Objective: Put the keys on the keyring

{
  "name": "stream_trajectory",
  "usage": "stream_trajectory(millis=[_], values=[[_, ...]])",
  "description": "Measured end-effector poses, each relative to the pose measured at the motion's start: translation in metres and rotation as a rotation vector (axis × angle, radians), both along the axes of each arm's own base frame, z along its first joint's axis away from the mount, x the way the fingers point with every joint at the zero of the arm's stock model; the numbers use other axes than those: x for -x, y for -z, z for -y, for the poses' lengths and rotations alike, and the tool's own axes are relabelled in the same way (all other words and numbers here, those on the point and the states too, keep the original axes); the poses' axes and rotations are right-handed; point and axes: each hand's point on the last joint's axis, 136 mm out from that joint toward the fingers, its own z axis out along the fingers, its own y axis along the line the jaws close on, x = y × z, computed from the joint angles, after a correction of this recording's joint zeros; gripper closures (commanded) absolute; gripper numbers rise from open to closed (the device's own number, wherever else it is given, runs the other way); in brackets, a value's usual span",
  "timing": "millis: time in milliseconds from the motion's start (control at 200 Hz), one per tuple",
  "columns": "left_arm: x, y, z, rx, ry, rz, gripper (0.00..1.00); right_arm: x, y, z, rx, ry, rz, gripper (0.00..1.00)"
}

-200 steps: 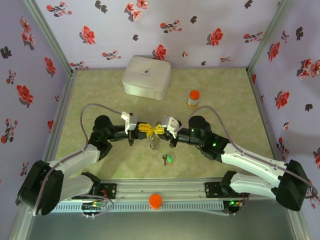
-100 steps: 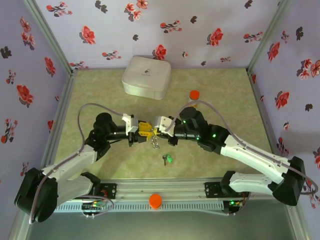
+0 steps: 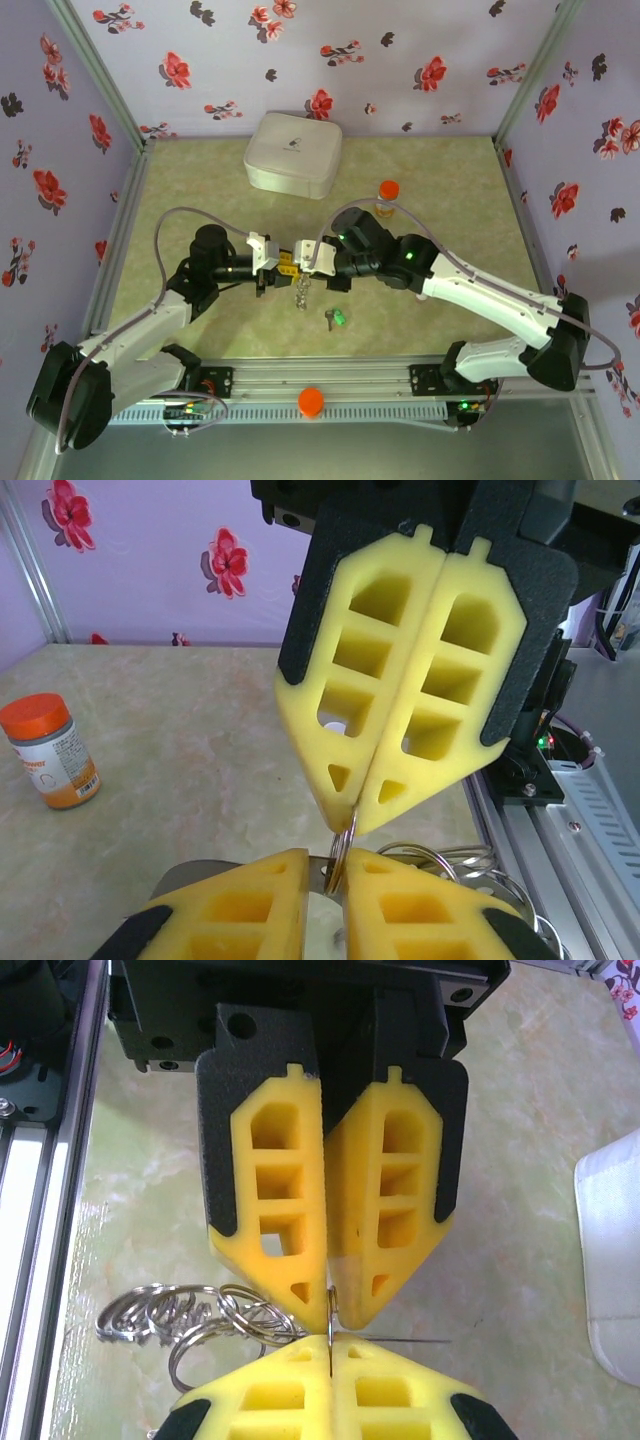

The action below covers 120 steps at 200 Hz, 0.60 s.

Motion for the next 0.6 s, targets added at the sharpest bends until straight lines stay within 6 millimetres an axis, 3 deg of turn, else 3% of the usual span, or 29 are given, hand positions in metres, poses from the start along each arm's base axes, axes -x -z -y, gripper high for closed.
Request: stream_trajectory(millis=[150, 280, 335, 420, 600], values=[[0.0, 0.002, 0.0, -0.006, 0.001, -0.004, 0.86, -0.001, 0.003, -0.003, 0.011, -0.001, -0.008, 1.0], [0.001, 0.004, -0.001, -0.013, 0.002, 0.0, 0.98, -0.003, 0.005, -0.003, 0.016, 0.005, -0.012, 1.0], [0.001, 0.003, -0.001, -0.012, 0.003, 0.009, 1.0, -0.003, 0.005, -0.003, 0.01, 0.017, -0.019, 0.83], [0.001, 0.001, 0.0, -0.004, 0.004, 0.023, 1.0, -0.007, 0.0, -0.001, -0.043, 0.044, -0.023, 0.65], [-0.003, -0.004, 0.0, 0.051, -0.026, 0.071, 1.0, -0.015, -0.014, 0.029, -0.279, 0.119, -0.021, 0.62]])
